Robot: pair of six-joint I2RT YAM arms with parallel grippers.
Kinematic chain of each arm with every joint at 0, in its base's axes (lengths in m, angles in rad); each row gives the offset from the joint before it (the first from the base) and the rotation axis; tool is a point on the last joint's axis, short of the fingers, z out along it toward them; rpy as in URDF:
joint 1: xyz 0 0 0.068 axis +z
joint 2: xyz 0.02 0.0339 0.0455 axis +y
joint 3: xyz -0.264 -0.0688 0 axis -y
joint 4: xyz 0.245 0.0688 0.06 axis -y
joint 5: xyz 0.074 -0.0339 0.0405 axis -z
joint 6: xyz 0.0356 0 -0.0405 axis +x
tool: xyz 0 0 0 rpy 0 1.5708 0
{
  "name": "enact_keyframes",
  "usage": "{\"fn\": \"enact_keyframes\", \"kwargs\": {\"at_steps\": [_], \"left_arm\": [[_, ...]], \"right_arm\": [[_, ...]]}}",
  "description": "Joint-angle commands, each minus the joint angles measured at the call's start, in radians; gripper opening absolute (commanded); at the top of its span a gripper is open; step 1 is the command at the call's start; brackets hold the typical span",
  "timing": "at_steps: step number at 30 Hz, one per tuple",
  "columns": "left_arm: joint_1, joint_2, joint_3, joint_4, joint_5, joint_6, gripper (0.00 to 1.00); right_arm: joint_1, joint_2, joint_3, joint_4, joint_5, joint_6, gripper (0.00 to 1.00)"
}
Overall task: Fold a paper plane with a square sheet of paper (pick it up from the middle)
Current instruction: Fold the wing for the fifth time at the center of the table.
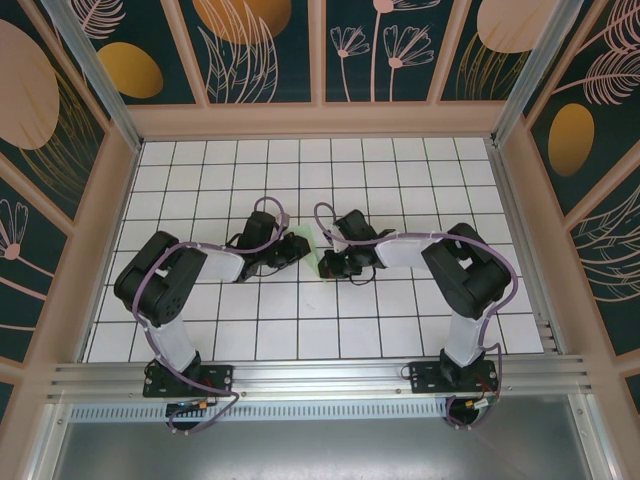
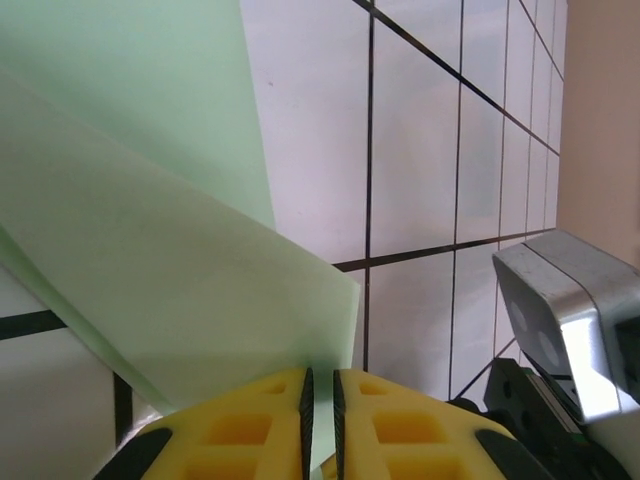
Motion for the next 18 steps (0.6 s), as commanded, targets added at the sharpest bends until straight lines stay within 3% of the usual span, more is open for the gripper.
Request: {"fn": "enact_keyframes", "kwargs": {"at_steps": [1, 18], "left_arm": [[-0.004, 0.021, -0.005, -0.016, -0.029, -0.007, 0.17], [-0.005, 0.052, 0.017, -0.098, -0.084, -0.003, 0.15]], "right_arm": [[0.015, 0.07, -0.011, -0.091, 0.134, -0.023, 0.07], [0.034, 0.017, 0.01, -0.094, 0.139, -0.031, 0.11]]}}
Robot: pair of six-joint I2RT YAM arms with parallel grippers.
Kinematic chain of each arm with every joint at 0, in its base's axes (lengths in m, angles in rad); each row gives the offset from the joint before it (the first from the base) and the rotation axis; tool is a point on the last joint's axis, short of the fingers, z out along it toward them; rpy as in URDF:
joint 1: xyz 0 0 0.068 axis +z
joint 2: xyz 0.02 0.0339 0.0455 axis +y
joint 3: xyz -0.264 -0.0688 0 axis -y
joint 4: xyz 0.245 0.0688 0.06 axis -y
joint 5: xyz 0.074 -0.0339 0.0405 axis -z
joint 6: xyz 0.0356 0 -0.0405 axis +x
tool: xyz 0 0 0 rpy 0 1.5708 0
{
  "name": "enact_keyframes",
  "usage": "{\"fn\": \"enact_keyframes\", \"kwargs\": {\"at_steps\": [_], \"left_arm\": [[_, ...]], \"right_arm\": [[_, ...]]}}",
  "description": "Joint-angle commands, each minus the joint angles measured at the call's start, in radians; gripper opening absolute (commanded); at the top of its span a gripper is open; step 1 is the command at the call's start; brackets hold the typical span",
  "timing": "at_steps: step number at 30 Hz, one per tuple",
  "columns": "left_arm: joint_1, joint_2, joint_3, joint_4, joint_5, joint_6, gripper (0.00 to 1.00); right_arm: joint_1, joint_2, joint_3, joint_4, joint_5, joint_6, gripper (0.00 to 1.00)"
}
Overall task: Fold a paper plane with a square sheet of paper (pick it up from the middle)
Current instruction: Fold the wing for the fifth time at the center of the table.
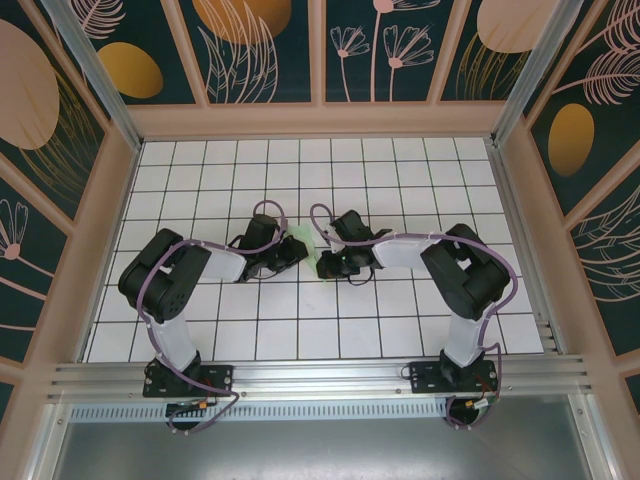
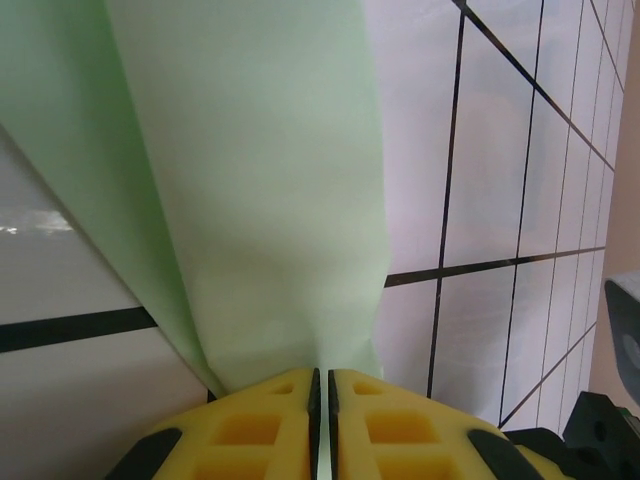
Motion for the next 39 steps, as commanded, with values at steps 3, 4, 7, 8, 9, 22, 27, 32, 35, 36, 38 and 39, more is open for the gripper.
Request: {"fn": "enact_keyframes", "kwargs": {"at_steps": [3, 4, 7, 8, 9, 22, 27, 32, 35, 36, 38, 39], "left_arm": [[-0.005, 0.026, 0.012, -0.067, -0.038, 0.003, 0.15], [-0.005, 0.026, 0.012, -0.069, -0.04, 0.003, 0.15], [-0.005, 0.031, 0.012, -0.073, -0.044, 0.003, 0.15], [-0.005, 0.032, 0.012, -0.073, -0.044, 0.003, 0.15], [-0.005, 0.033, 0.014, -0.073, -0.044, 0.003, 0.15], [-0.005, 0.041, 0.01, -0.076, -0.045, 0.005, 0.15], [-0.005, 0.045, 0.014, -0.079, -0.046, 0.002, 0.15], [-0.005, 0.045, 0.016, -0.084, -0.051, 0.001, 0.15], [-0.005, 0.046, 0.017, -0.086, -0.052, 0.001, 0.15], [-0.005, 0.046, 0.017, -0.086, -0.052, 0.002, 0.15], [-0.004, 0.046, 0.018, -0.086, -0.052, 0.002, 0.15], [-0.005, 0.047, 0.017, -0.086, -0.053, 0.002, 0.15]], "right_arm": [[0.006, -0.018, -0.012, -0.061, 0.048, -0.012, 0.13], [0.003, -0.032, -0.017, -0.054, 0.033, -0.01, 0.14], [-0.003, -0.061, -0.031, -0.04, 0.001, -0.008, 0.14], [-0.005, -0.067, -0.036, -0.038, -0.003, -0.008, 0.14], [-0.005, -0.072, -0.041, -0.039, -0.007, -0.008, 0.14], [-0.007, -0.076, -0.08, -0.024, -0.032, -0.016, 0.08], [-0.004, -0.025, -0.089, -0.031, -0.023, -0.037, 0.08], [-0.002, -0.05, -0.071, -0.053, -0.008, -0.045, 0.11], [-0.012, -0.119, -0.07, -0.044, 0.007, -0.036, 0.16], [-0.017, -0.143, -0.07, -0.037, 0.013, -0.03, 0.18], [-0.024, -0.175, -0.067, -0.029, 0.036, -0.022, 0.21], [-0.025, -0.183, -0.061, -0.028, 0.048, -0.019, 0.22]]}}
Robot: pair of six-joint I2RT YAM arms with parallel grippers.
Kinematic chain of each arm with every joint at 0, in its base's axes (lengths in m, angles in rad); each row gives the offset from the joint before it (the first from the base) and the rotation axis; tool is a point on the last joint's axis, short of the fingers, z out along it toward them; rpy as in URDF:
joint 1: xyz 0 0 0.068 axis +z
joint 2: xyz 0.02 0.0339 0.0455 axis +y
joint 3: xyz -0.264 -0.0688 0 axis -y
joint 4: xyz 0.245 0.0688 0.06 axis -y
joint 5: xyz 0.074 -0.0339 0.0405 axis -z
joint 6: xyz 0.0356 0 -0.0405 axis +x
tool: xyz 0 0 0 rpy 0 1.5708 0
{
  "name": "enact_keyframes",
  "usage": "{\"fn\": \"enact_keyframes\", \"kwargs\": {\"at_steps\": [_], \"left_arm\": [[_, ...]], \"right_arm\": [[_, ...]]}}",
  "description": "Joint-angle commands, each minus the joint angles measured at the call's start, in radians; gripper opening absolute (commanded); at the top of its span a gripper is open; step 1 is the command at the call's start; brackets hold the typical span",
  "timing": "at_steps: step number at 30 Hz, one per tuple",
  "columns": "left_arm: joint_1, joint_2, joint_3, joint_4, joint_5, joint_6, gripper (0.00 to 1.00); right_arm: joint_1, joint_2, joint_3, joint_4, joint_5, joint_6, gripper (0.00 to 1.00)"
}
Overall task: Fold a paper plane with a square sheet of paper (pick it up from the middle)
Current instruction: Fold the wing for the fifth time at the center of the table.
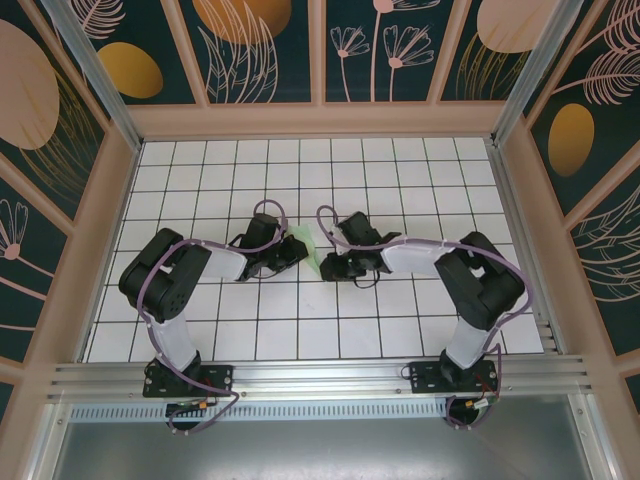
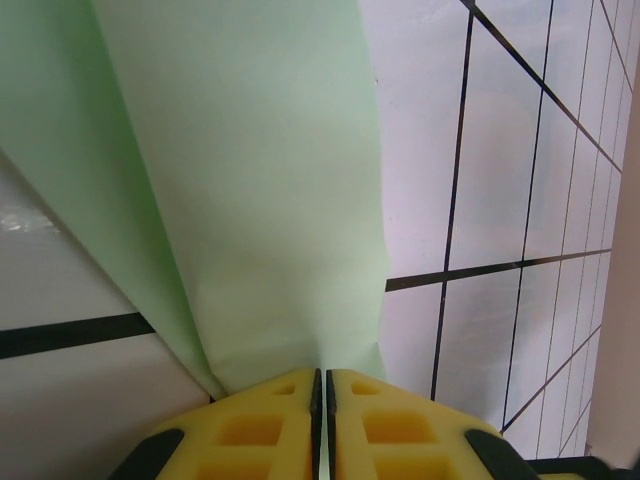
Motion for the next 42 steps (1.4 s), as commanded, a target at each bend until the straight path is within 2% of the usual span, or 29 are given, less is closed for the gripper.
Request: {"fn": "enact_keyframes", "kwargs": {"at_steps": [1, 17, 27, 42], "left_arm": [[-0.005, 0.042, 0.004, -0.065, -0.048, 0.002, 0.15], [-0.005, 0.046, 0.018, -0.076, -0.044, 0.003, 0.15], [-0.005, 0.042, 0.027, -0.089, -0.052, 0.004, 0.15], [-0.005, 0.052, 0.037, -0.112, -0.076, 0.01, 0.15]], "right_arm": [[-0.012, -0.07, 0.011, -0.014, 0.05, 0.007, 0.22], [0.051, 0.116, 0.182, -0.024, -0.039, -0.005, 0.17], [0.046, 0.164, 0.16, -0.065, 0.045, 0.004, 0.14], [0.037, 0.165, 0.112, -0.072, 0.029, -0.001, 0.14]]}}
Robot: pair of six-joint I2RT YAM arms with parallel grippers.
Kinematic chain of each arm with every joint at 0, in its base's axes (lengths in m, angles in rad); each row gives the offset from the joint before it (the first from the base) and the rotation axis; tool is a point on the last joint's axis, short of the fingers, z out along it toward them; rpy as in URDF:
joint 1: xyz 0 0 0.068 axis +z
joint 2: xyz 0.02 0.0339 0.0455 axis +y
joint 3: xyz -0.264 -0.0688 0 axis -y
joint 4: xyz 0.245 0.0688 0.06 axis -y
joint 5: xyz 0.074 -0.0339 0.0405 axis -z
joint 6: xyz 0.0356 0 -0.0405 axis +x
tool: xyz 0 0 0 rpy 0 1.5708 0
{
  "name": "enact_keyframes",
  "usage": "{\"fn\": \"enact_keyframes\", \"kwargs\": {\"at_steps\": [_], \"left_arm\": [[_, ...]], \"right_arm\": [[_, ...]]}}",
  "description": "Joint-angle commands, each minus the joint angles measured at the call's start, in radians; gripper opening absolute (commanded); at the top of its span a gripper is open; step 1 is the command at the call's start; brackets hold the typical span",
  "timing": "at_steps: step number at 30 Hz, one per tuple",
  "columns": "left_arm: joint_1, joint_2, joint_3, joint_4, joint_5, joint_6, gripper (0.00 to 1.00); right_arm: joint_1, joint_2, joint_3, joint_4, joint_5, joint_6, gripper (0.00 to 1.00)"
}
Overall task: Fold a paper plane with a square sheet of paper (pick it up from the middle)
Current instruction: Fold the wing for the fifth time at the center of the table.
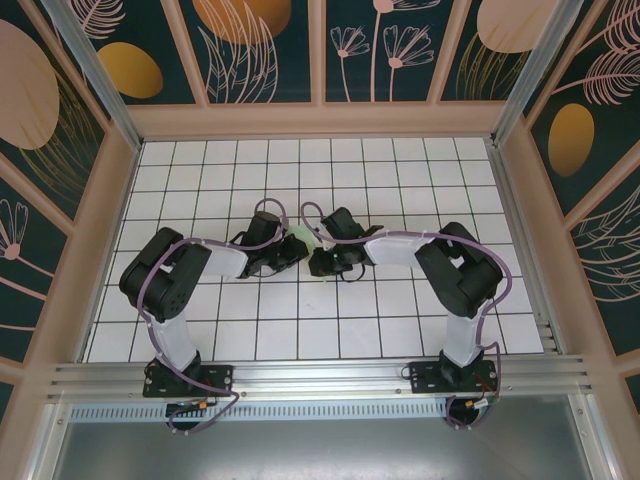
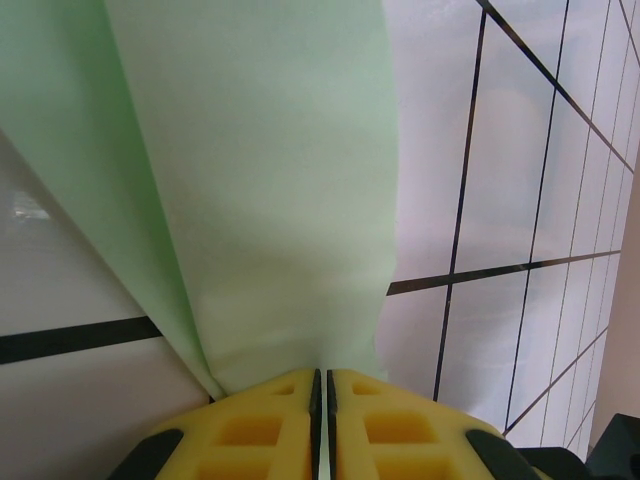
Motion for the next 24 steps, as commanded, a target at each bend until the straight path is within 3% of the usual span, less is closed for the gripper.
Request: {"fn": "enact_keyframes", "kwargs": {"at_steps": [1, 24], "left_arm": [[-0.005, 0.047, 0.007, -0.061, -0.077, 0.011, 0.15], [-0.005, 0.064, 0.034, -0.151, -0.138, 0.025, 0.14]], "right_arm": [[-0.009, 0.013, -0.035, -0.051, 0.002, -0.004, 0.14], [-0.017, -0.06, -0.152, -0.083, -0.037, -0.047, 0.12]]}}
